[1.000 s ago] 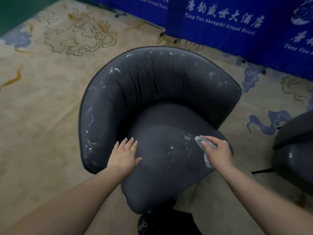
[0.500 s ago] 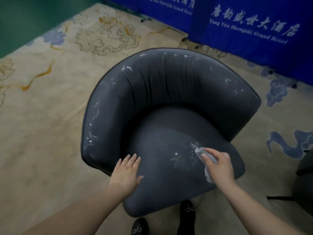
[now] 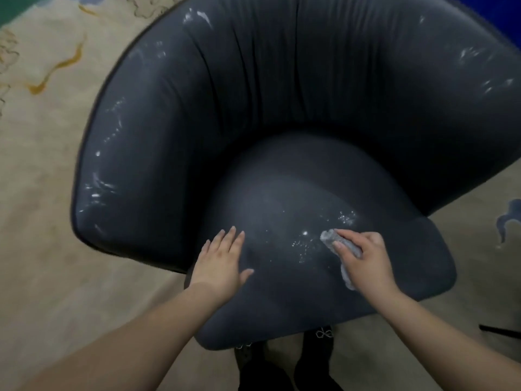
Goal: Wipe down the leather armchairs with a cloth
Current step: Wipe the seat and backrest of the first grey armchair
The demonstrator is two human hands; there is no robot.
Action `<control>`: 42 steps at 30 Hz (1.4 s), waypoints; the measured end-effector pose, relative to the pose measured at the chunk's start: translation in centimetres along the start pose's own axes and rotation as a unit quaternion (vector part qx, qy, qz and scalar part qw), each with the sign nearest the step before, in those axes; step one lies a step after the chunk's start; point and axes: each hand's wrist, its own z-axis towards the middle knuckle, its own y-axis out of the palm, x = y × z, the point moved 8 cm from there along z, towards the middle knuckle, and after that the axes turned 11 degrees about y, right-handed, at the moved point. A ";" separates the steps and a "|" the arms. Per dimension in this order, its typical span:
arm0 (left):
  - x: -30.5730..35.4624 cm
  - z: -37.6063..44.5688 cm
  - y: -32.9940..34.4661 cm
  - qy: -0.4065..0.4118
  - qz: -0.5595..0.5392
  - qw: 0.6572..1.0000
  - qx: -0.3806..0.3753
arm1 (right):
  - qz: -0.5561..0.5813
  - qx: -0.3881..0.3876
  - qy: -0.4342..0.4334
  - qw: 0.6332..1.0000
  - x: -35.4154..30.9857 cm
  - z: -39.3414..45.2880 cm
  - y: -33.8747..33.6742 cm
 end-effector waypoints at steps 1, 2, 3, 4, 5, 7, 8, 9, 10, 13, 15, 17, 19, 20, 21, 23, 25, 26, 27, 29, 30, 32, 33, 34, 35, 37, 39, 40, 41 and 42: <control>-0.4 0.5 0.9 0.005 0.006 1.000 -0.005 | 0.004 -0.004 -0.008 1.000 0.2 0.4 1.3; -0.9 1.1 1.8 0.008 0.009 1.000 -0.010 | 0.008 -0.006 -0.017 1.000 0.4 0.9 2.4; -1.5 1.6 2.6 0.009 0.006 1.000 -0.013 | 0.011 -0.008 -0.026 1.000 0.6 1.4 3.6; -2.0 2.2 3.3 0.008 -0.001 1.000 -0.010 | 0.013 -0.013 -0.036 0.999 0.7 2.0 5.0; -2.5 2.8 3.9 0.009 -0.012 1.000 -0.004 | 0.010 -0.019 -0.047 0.999 0.8 2.6 6.3; -3.2 4.0 4.7 0.013 -0.043 0.999 0.009 | -0.004 -0.031 -0.080 0.996 0.6 3.8 8.8; -3.6 4.8 5.1 0.018 -0.056 0.998 0.015 | -0.013 -0.033 -0.098 0.995 0.3 4.5 10.0; -3.9 5.5 5.6 0.025 -0.064 0.997 0.021 | -0.023 -0.028 -0.116 0.993 -0.1 5.4 11.1; -4.1 6.3 5.8 0.034 -0.067 0.997 0.028 | -0.034 -0.019 -0.135 0.990 -0.8 6.5 11.9; -4.7 7.9 6.5 0.055 -0.080 0.994 0.052 | -0.089 0.035 -0.202 0.975 -3.0 9.9 13.3; -5.1 8.5 6.8 0.058 -0.098 0.991 0.072 | -0.126 0.079 -0.206 0.967 -3.4 12.0 13.8; -5.6 8.7 7.3 0.059 -0.106 0.990 0.077 | -0.140 0.102 -0.177 0.969 -2.8 12.7 14.7; -6.1 8.6 8.1 0.054 -0.105 0.991 0.067 | -0.166 0.062 -0.203 0.963 -2.4 11.2 17.2; -6.2 8.4 8.5 0.053 -0.104 0.991 0.061 | -0.186 0.018 -0.244 0.952 -2.6 9.8 18.7; -6.3 8.3 8.8 0.052 -0.104 0.992 0.056 | -0.216 -0.026 -0.290 0.932 -2.7 8.7 19.6; -6.3 8.1 9.0 0.054 -0.116 0.990 0.057 | -0.246 -0.034 -0.330 0.911 -3.4 9.7 18.6; -6.3 8.1 9.0 0.052 -0.126 0.989 0.062 | -0.228 0.036 -0.252 0.940 -3.1 13.2 15.8; -6.2 8.1 8.9 0.051 -0.125 0.989 0.061 | -0.212 0.059 -0.207 0.953 -2.5 14.2 14.8; -6.1 8.1 8.9 0.049 -0.122 0.990 0.060 | -0.206 0.065 -0.193 0.957 -2.1 13.9 15.1; -5.9 8.2 8.8 0.043 -0.117 0.990 0.061 | -0.215 0.008 -0.235 0.948 -1.7 10.6 18.0; -5.9 8.2 8.8 0.041 -0.118 0.990 0.061 | -0.210 -0.039 -0.271 0.939 -1.6 8.3 19.5; -5.8 8.1 8.7 0.040 -0.123 0.990 0.060 | -0.210 -0.080 -0.303 0.926 -1.5 6.9 20.0; -5.7 7.9 8.7 0.042 -0.123 0.990 0.060 | -0.210 -0.062 -0.295 0.930 -1.7 8.0 19.3; -5.7 7.8 8.8 0.044 -0.122 0.990 0.059 | -0.198 -0.011 -0.270 0.942 -1.7 9.7 17.8; -5.6 7.6 8.8 0.045 -0.120 0.990 0.057 | -0.167 0.035 -0.230 0.958 -1.6 10.8 16.4; -5.4 7.4 8.9 0.046 -0.119 0.990 0.059 | -0.155 0.051 -0.197 0.967 -1.2 10.4 16.7; -5.3 7.2 8.9 0.044 -0.118 0.990 0.066 | -0.209 -0.046 -0.264 0.940 -1.4 6.3 20.6; -5.2 7.0 8.9 0.042 -0.120 0.990 0.068 | -0.229 -0.085 -0.319 0.916 -1.3 4.0 21.9; -5.1 6.9 8.9 0.041 -0.123 0.989 0.068 | -0.235 -0.107 -0.350 0.900 -1.2 2.9 22.1; -5.1 6.8 8.9 0.041 -0.126 0.989 0.069 | -0.244 -0.099 -0.363 0.894 -1.2 3.3 21.3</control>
